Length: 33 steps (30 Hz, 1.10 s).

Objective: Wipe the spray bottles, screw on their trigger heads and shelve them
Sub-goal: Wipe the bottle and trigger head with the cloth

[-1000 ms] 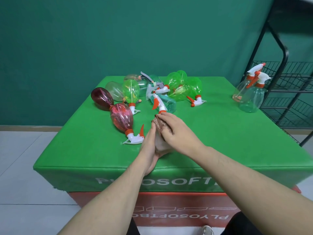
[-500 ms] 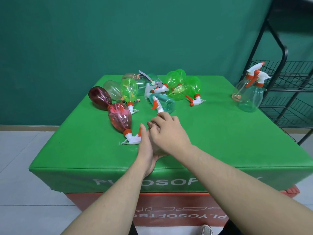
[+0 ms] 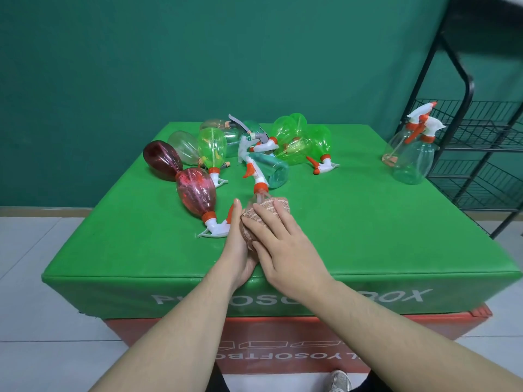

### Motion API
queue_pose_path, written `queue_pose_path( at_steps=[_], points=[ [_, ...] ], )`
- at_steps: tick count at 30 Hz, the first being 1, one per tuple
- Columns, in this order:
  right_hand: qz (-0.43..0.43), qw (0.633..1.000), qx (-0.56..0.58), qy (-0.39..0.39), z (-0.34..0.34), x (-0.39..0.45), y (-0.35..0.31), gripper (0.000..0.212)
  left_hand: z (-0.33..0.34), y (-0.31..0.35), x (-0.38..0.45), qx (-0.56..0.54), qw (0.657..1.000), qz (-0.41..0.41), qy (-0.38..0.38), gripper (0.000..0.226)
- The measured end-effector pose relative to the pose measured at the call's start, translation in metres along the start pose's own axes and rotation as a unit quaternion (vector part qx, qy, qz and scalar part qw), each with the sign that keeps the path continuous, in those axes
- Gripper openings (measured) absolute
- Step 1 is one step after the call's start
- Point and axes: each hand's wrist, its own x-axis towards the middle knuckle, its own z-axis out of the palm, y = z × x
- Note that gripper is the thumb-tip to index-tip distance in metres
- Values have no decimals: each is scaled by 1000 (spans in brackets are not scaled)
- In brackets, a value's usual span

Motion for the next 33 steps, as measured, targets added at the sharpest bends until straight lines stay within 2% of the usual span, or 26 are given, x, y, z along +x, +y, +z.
queue_pose_path(
  at_steps=[9, 13, 18, 21, 23, 29, 33],
  points=[
    [38, 999, 36, -8, -5, 19, -1, 51, -1, 0, 0, -21, 1000, 11, -17, 47],
    [57, 996, 59, -23, -7, 39, -4, 53, -6, 0, 3, -47, 999, 8, -6, 47],
    [134, 983, 109, -56, -15, 70, 1, 59, -8, 3, 3, -25, 1000, -8, 5, 44],
    [218, 965, 112, -91, -20, 87, 9, 52, -7, 1, 4, -18, 1000, -17, 1, 44],
    [244, 959, 106, -93, -21, 90, 9, 50, -7, 0, 5, -19, 1000, -20, 0, 45],
    [196, 967, 160, -30, -7, 74, 0, 40, -7, -1, 4, -62, 998, -8, 1, 46],
    [135, 980, 143, -28, -5, 63, -3, 59, -4, 1, 0, -37, 999, 4, -15, 48]
  ],
)
